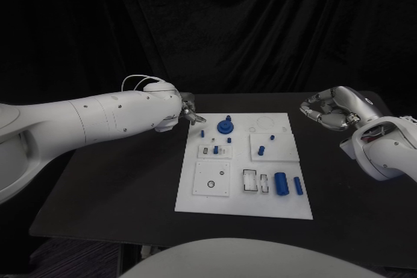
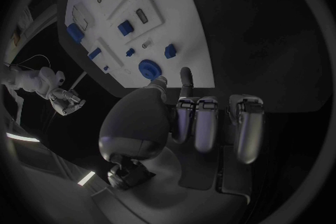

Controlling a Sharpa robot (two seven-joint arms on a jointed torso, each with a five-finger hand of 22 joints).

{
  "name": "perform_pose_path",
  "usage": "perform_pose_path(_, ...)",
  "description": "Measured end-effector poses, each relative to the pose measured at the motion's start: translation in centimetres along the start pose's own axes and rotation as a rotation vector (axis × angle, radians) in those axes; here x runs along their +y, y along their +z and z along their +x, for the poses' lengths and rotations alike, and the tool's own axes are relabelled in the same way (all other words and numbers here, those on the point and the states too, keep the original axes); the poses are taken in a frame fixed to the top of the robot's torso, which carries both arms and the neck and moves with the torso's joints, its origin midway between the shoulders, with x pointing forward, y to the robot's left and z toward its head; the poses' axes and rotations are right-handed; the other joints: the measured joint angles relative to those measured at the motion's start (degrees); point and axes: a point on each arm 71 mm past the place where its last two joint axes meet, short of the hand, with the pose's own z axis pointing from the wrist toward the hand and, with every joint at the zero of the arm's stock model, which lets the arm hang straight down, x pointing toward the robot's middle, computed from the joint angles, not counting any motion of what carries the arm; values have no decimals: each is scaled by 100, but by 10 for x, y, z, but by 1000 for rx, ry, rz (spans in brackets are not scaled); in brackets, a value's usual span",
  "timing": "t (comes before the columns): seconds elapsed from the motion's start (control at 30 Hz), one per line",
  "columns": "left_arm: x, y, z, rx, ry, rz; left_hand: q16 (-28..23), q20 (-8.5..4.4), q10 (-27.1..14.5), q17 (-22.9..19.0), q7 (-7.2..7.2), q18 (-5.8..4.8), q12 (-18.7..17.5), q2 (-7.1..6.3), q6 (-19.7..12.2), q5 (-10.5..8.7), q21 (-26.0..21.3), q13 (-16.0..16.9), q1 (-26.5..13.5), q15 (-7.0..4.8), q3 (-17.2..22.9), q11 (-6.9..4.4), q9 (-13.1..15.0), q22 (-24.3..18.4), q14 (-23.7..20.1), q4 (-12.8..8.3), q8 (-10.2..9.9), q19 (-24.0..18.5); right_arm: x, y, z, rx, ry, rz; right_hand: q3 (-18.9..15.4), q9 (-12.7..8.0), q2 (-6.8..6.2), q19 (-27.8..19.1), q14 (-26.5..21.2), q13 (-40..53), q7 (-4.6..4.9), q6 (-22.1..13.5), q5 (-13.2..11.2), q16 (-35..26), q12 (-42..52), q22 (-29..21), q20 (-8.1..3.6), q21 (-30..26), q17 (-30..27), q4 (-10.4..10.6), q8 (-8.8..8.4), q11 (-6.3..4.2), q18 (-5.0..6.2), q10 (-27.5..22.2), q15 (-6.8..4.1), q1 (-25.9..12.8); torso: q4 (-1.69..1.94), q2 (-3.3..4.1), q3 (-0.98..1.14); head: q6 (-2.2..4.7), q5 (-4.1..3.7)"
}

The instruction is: Assemble the parts on the task board

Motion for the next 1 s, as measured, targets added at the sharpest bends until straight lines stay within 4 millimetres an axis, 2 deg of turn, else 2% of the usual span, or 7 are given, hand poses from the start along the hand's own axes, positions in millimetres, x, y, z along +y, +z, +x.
perform_pose_path(0.1, 0, 1, 1, 3, 1, -1, 0, 0, 0, 0, 27, 0, 0, 7, 27, 0, 0, 0, 29, 0, 0, 0, -179, 3, 0, 0, -55, 0, 0, 0, 0, 0, 0, 1, 0, 0, 0, 0, 0, 0, 0, 0, 0, 0, 0, 0, 0, 0, 0, 0, 0, 0, 0, 0, 0, 0, 0, 1, 0, 0, -8)
perform_pose_path(0.27, -1, 2, 3, 5, 0, 0, 0, 0, 0, 0, 6, 0, 0, 6, 48, 0, 0, 0, 29, 0, -23, 0, -254, 5, 0, 23, -55, 0, -1, 0, 0, 0, 0, 2, 0, 0, 0, 0, 0, 0, 0, 0, 0, 0, 0, 0, 0, 0, 0, 0, 0, 0, 0, 0, 0, 0, 1, -5, 1, 0, -17)
perform_pose_path(0.53, -5, 3, 7, 9, 1, 10, 0, 0, 0, 0, 26, 0, 0, 6, 68, 0, 0, 0, 29, 0, -24, 0, -290, 4, 0, 24, -55, 0, -1, -1, 0, 1, -1, 3, 0, 1, 0, 0, 0, 0, 0, 0, 0, 0, 0, 1, 0, 0, 0, 0, 0, 0, 0, 0, 0, 0, -1, -9, 4, 0, 4)
perform_pose_path(1.0, -7, 7, 18, 26, 0, 10, 0, 0, 0, 0, 5, 0, 0, 6, 89, 0, 0, 0, 29, 0, -39, 0, -329, 3, 0, 8, -55, 0, -1, -1, 0, 2, -1, 3, 0, 1, 0, 0, 0, 0, 0, 0, 25, 0, 0, 3, 0, 0, 0, 0, -27, 0, 0, 0, 0, 0, -2, -9, 4, 0, -23)
